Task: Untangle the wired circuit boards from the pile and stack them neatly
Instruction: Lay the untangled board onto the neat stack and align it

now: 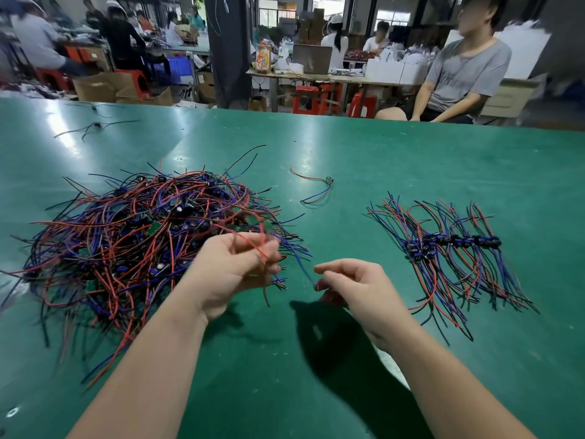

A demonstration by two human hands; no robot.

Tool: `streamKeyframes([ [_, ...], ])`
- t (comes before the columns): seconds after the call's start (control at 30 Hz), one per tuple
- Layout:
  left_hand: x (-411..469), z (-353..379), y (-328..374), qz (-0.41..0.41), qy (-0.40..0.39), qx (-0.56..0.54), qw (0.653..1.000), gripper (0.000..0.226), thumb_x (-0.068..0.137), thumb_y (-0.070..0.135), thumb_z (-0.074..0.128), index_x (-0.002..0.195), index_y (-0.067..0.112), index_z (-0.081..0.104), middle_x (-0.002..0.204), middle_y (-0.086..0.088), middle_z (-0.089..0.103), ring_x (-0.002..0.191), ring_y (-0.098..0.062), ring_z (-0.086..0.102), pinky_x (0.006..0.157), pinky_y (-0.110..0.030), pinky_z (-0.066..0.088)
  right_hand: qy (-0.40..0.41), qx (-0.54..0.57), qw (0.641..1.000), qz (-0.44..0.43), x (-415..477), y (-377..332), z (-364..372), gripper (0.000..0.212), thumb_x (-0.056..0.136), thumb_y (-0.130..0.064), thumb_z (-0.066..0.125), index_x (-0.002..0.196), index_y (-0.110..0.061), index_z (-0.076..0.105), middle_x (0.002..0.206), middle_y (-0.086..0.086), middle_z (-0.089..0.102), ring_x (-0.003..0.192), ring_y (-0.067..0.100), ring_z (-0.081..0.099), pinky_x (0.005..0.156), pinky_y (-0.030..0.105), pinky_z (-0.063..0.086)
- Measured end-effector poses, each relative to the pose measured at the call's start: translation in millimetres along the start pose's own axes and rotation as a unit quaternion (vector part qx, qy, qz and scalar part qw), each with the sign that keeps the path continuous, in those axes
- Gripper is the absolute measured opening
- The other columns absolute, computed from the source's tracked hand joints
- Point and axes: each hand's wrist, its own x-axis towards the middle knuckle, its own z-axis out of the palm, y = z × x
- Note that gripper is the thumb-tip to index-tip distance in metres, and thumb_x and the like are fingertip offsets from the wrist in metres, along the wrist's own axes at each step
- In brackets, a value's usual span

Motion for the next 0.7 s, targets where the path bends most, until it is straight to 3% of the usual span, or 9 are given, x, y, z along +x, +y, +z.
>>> streamKeyframes([
  [0.07, -6, 6, -4, 0.014, -0.097, 0.077, 0.992, 0.021, 0.066, 0.022, 0.073, 0.085, 0.013, 0.075, 0.073, -0.003, 0.073, 0.062, -0.011, 0.065, 0.056, -0.022, 0.054, -0.046, 0.166, 0.983, 0.066, 0, -3, 5, 0.019, 0.097, -0.017, 0.051, 0.095, -0.009, 0.068, 0.070, 0.005, 0.069, 0.050, 0.013, 0.058, 0.049, 0.018, 0.046],
  [0.13, -10, 11, -9, 0.028, -0.168, 0.145, 0.975, 0.018, 0.068, 0.023, 0.074, 0.086, 0.020, 0.078, 0.080, -0.003, 0.075, 0.068, -0.009, 0.062, 0.061, -0.022, 0.050, -0.082, 0.243, 0.962, 0.098, 1, -3, 6, 0.032, 0.092, -0.036, 0.051, 0.101, -0.009, 0.065, 0.070, 0.003, 0.068, 0.049, 0.011, 0.058, 0.046, 0.017, 0.044],
  [0.2, -10, 15, -13, 0.042, -0.195, 0.186, 0.962, 0.013, 0.075, 0.016, 0.075, 0.088, 0.017, 0.078, 0.083, -0.003, 0.075, 0.070, -0.010, 0.058, 0.061, -0.021, 0.046, -0.096, 0.255, 0.958, 0.087, 2, -3, 3, 0.037, 0.080, -0.041, 0.057, 0.100, -0.011, 0.066, 0.074, 0.004, 0.069, 0.049, 0.009, 0.056, 0.049, 0.018, 0.043],
  [0.3, -10, 14, -14, 0.050, -0.215, 0.213, 0.952, 0.010, 0.081, 0.007, 0.072, 0.085, 0.013, 0.077, 0.071, 0.000, 0.071, 0.062, -0.008, 0.055, 0.057, -0.019, 0.045, -0.102, 0.234, 0.964, 0.069, 1, -4, -1, 0.035, 0.069, -0.032, 0.067, 0.099, -0.015, 0.069, 0.080, 0.006, 0.070, 0.049, 0.009, 0.055, 0.047, 0.018, 0.042],
  [0.47, -12, 10, -13, 0.020, -0.305, 0.235, 0.923, 0.014, 0.081, 0.018, 0.073, 0.081, 0.004, 0.073, 0.067, -0.002, 0.070, 0.061, -0.010, 0.060, 0.057, -0.017, 0.047, -0.140, 0.249, 0.954, 0.087, 2, -2, -7, 0.054, 0.064, -0.019, 0.071, 0.116, -0.010, 0.059, 0.084, 0.017, 0.070, 0.049, 0.013, 0.054, 0.049, 0.020, 0.046],
  [0.57, -13, 16, -14, -0.041, -0.269, 0.237, 0.933, 0.039, 0.075, 0.048, 0.072, 0.075, 0.010, 0.072, 0.070, -0.005, 0.072, 0.062, -0.014, 0.069, 0.055, -0.020, 0.053, -0.153, 0.214, 0.962, 0.078, 0, -3, -6, 0.050, 0.058, -0.005, 0.073, 0.107, -0.011, 0.066, 0.085, 0.013, 0.069, 0.055, 0.013, 0.060, 0.052, 0.019, 0.050],
  [0.63, -11, 20, -15, -0.101, -0.174, 0.243, 0.949, 0.073, 0.062, 0.074, 0.054, 0.074, 0.004, 0.070, 0.069, -0.013, 0.072, 0.058, -0.020, 0.069, 0.049, -0.023, 0.052, -0.151, 0.205, 0.965, 0.065, 0, -4, -7, 0.049, 0.057, -0.001, 0.073, 0.104, -0.013, 0.068, 0.083, 0.009, 0.069, 0.056, 0.010, 0.060, 0.051, 0.015, 0.048],
  [0.7, -3, 19, -17, -0.131, -0.048, 0.228, 0.964, 0.090, 0.059, 0.081, 0.043, 0.075, -0.004, 0.068, 0.065, -0.019, 0.070, 0.053, -0.025, 0.068, 0.045, -0.026, 0.052, -0.157, 0.204, 0.965, 0.051, 1, -5, -9, 0.050, 0.057, 0.000, 0.073, 0.105, -0.014, 0.066, 0.079, 0.006, 0.068, 0.055, 0.009, 0.060, 0.049, 0.014, 0.047],
])
